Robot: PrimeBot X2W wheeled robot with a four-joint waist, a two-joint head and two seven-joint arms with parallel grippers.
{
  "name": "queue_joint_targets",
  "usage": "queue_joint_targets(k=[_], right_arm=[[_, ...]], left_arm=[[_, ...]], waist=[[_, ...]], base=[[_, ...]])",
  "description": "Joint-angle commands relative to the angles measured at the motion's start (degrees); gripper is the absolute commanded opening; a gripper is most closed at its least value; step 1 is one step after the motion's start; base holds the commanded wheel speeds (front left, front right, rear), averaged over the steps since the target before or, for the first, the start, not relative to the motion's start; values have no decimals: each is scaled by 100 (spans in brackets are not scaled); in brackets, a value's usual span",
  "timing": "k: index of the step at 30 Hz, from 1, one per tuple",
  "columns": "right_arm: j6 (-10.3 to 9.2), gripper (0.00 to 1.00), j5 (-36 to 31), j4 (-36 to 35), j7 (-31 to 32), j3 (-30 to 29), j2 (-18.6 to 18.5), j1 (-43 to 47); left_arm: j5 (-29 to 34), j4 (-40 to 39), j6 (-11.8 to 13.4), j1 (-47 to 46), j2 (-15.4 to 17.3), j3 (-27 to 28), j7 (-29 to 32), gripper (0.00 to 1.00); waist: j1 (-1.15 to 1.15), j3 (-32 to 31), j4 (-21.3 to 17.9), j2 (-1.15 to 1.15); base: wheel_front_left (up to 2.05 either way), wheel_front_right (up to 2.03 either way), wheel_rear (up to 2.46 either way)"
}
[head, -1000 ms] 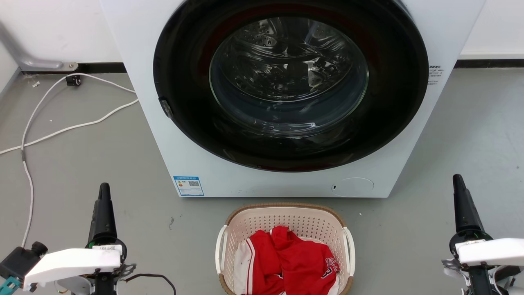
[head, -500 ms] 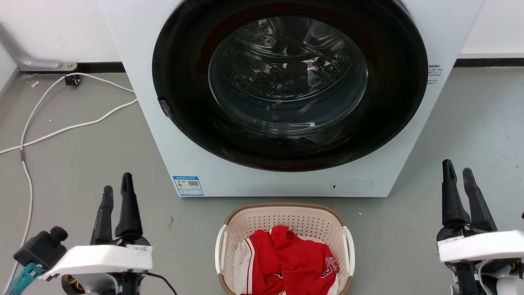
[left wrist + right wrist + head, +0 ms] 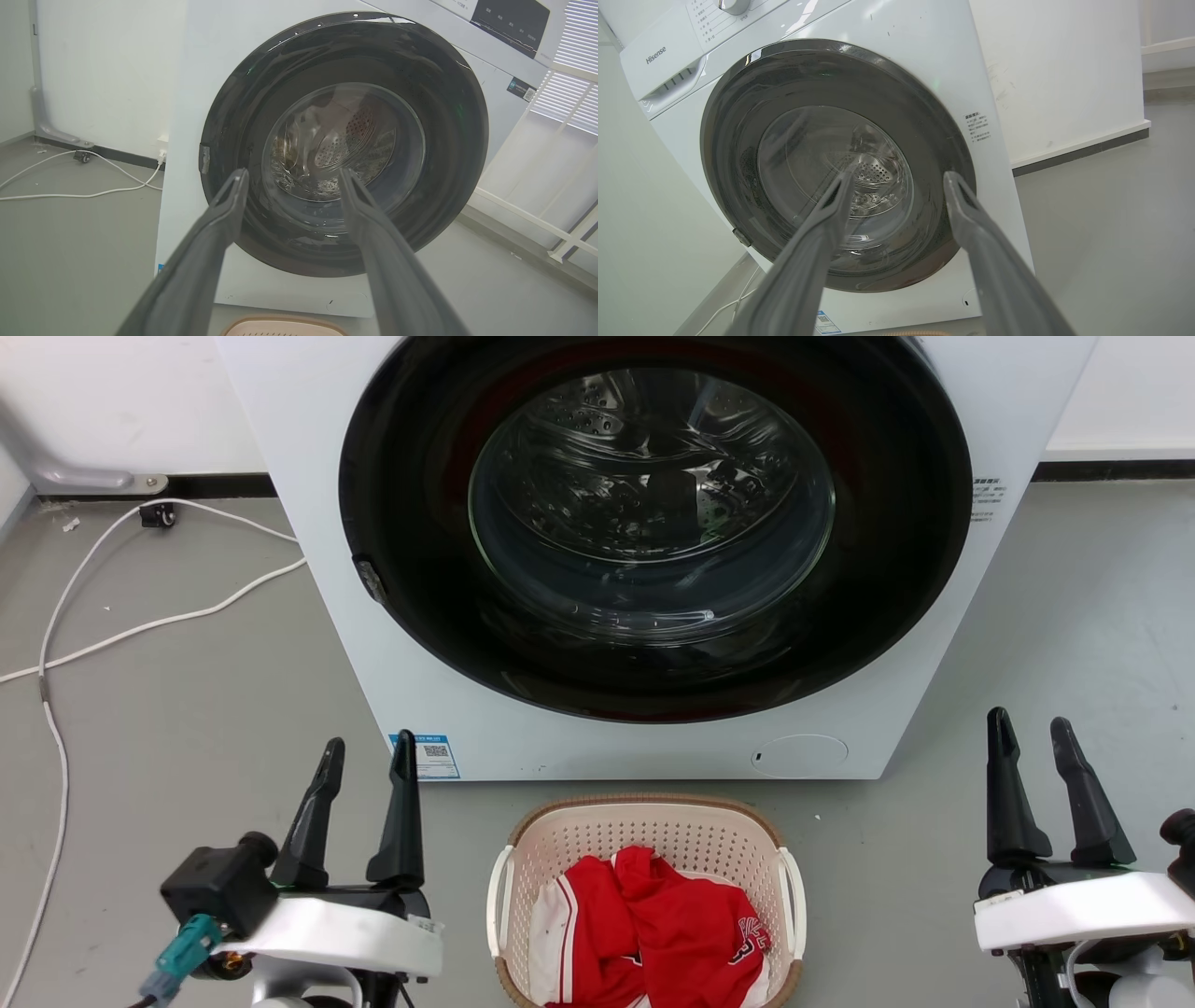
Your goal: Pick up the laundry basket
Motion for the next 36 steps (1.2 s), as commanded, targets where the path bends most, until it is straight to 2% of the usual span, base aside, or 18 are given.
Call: queue_joint_targets(k=[1,5,9,15,25,28,36], right_arm=[[11,100,-150,-42,-50,-1,-9,-18],[11,100,-401,-14,-109,-11,-8,6],[11,100,-645,-42,-166,17,-7,10],[12,100,-1128,-35,-238,43,-6,46],[12,100,-1715,84,-364,51,-4,101],[12,100,-1666,125,-406,29,-3,114],[7,100,-1512,349,-474,-71,-2,158]], left_arm=[[190,-48,33,-10,92,-98,-57,100],[443,-79,196,-49,211,-349,-114,100],[746,-14,246,-112,422,-679,-170,100],[992,-23,562,-141,549,-934,-249,100],[1303,47,793,-120,702,-1256,-377,100],[1202,22,754,-60,617,-1173,-411,100],[1168,38,314,128,363,-838,-490,100]], waist=[[0,3,-4,0],[0,18,-12,0],[0,40,-21,0],[0,58,-36,0],[0,51,-73,0],[0,51,-83,0],[0,63,-93,0]], base=[[0,0,0],[0,0,0],[0,0,0],[0,0,0],[0,0,0],[0,0,0],[0,0,0]])
